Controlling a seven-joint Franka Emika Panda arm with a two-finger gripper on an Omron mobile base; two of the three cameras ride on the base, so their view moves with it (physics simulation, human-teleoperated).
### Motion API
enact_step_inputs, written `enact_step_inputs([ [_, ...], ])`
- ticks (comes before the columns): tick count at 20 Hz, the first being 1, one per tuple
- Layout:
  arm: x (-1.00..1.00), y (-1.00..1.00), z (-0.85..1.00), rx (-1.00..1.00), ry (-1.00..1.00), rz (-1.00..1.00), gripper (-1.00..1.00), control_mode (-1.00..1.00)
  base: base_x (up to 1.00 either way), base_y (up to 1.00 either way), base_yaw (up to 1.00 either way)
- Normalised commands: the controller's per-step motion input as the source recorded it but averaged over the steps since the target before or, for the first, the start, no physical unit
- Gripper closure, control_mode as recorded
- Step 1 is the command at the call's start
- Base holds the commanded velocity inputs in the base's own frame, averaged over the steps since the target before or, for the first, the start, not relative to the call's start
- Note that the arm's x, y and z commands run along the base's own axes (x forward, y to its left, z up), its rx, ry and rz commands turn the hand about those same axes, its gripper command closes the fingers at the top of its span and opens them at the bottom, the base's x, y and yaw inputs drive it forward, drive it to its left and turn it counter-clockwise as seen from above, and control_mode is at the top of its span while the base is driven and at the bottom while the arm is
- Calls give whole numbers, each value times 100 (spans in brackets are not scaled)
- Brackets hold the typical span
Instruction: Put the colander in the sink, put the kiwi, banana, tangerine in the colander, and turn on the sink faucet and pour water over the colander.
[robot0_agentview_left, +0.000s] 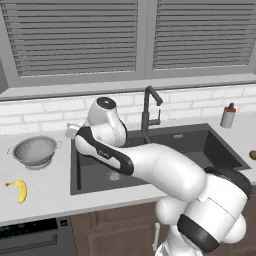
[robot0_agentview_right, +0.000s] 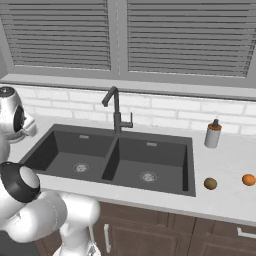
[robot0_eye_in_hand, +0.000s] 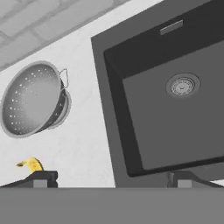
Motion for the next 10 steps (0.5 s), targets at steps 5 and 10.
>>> enact_step_inputs([
  [5, 26, 55, -17, 6, 9, -4, -100, -100, 0, 0, 0],
  [10, 24, 45, -3, 0, 7, -3, -100, -100, 0, 0, 0],
])
